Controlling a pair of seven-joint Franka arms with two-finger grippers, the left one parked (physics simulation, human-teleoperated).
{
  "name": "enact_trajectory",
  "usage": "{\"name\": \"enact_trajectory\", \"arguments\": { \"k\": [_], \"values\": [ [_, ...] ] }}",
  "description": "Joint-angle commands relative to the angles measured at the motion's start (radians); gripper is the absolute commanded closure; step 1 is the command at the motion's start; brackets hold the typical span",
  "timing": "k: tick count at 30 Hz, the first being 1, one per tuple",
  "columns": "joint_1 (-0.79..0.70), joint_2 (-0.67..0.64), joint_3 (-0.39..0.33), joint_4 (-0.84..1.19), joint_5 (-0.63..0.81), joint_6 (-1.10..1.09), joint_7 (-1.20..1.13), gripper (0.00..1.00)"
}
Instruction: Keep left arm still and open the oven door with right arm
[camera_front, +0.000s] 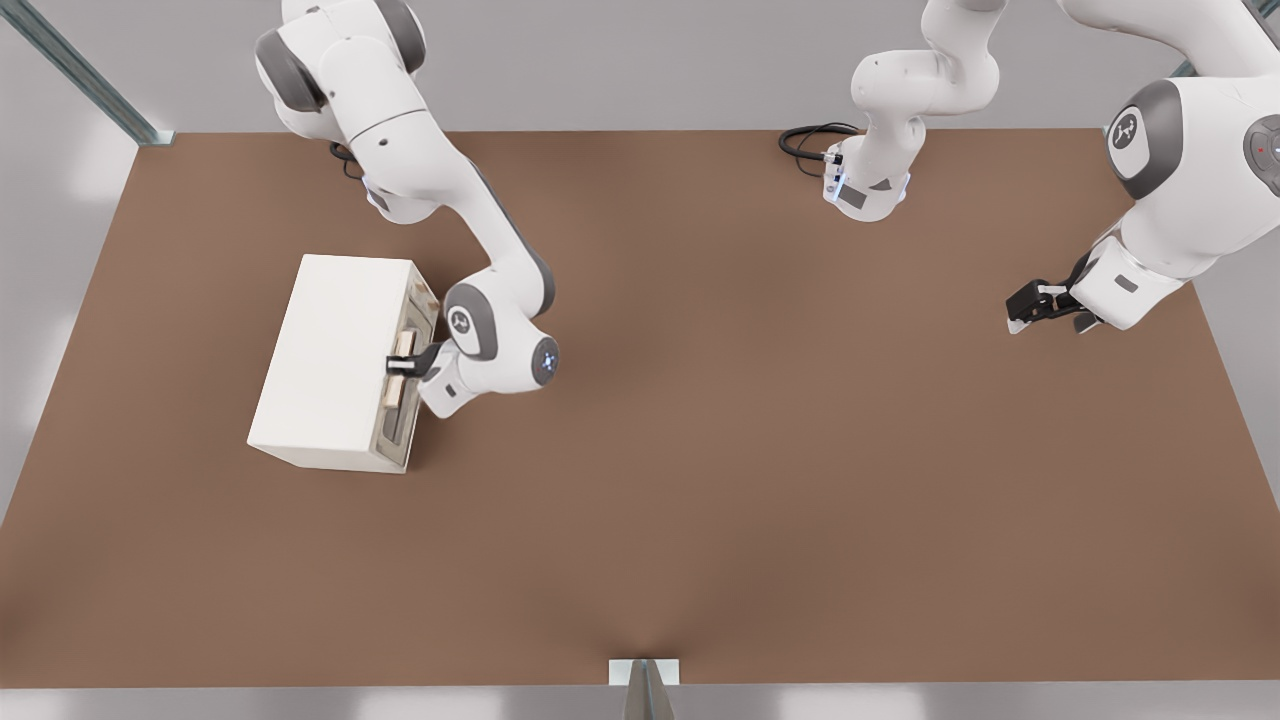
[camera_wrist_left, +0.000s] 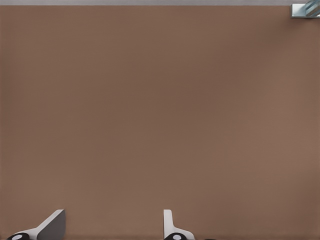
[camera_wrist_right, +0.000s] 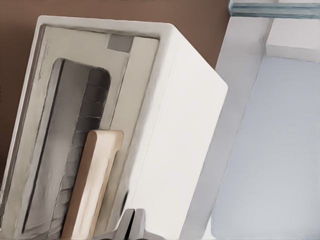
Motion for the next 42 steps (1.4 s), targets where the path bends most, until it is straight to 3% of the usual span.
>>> {"name": "enact_trajectory", "arguments": {
  "k": [1,21,26,31,32,33,34,35,36,37,38,42],
  "values": [
    [0.003,-0.002,0.0,-0.005,0.003,0.008,0.435,1.0],
    [0.029,0.021,0.003,-0.062,0.001,0.033,0.482,1.0],
    [0.035,0.02,0.039,-0.057,0.004,0.039,0.542,1.0],
    [0.043,0.004,0.137,0.141,0.288,0.142,0.597,1.0],
    [0.012,-0.046,0.143,0.176,0.374,0.14,0.564,1.0],
    [-0.083,-0.134,0.143,0.178,0.513,0.142,0.346,1.0],
    [-0.227,-0.178,0.141,0.239,0.648,0.131,-0.028,0.9],
    [-0.343,-0.232,0.135,0.259,0.779,0.137,-0.37,0.26],
    [-0.419,-0.286,0.137,0.253,0.806,0.131,-0.538,0.0],
    [-0.454,-0.332,0.131,0.254,0.814,0.096,-0.734,0.0],
    [-0.478,-0.338,0.12,0.26,0.808,0.053,-0.789,0.0],
    [-0.52,-0.3,0.122,0.38,0.695,-0.01,-0.782,0.0]
  ]
}}
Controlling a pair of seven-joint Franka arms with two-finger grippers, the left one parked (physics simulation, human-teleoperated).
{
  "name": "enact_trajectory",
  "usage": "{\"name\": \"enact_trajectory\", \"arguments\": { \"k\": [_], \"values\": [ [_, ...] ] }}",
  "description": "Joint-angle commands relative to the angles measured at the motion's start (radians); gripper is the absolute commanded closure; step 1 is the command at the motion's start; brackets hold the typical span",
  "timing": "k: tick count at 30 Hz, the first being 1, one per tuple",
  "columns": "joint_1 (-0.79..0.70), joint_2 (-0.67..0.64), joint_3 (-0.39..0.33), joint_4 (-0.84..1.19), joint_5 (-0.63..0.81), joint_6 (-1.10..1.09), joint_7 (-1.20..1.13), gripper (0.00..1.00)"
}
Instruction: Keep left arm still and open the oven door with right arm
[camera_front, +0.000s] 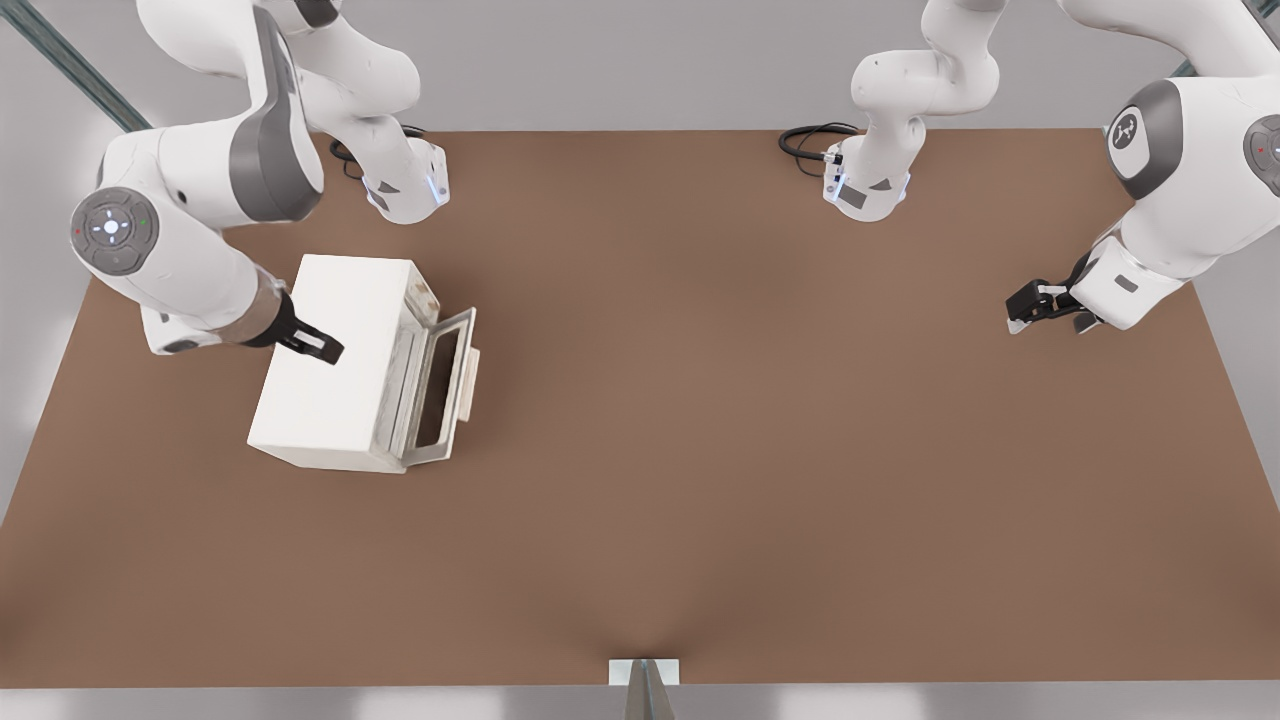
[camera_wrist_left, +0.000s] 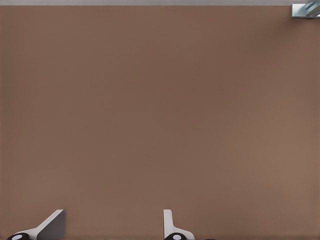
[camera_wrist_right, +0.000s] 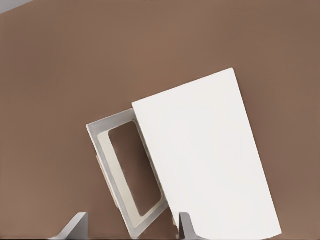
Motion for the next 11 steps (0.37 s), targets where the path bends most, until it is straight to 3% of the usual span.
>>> {"name": "enact_trajectory", "arguments": {
  "k": [1,11],
  "values": [
    [-0.069,0.004,-0.001,0.046,0.019,-0.031,-0.759,0.0],
    [-0.071,0.018,-0.003,0.063,0.01,-0.024,-0.769,0.0]
  ]
}}
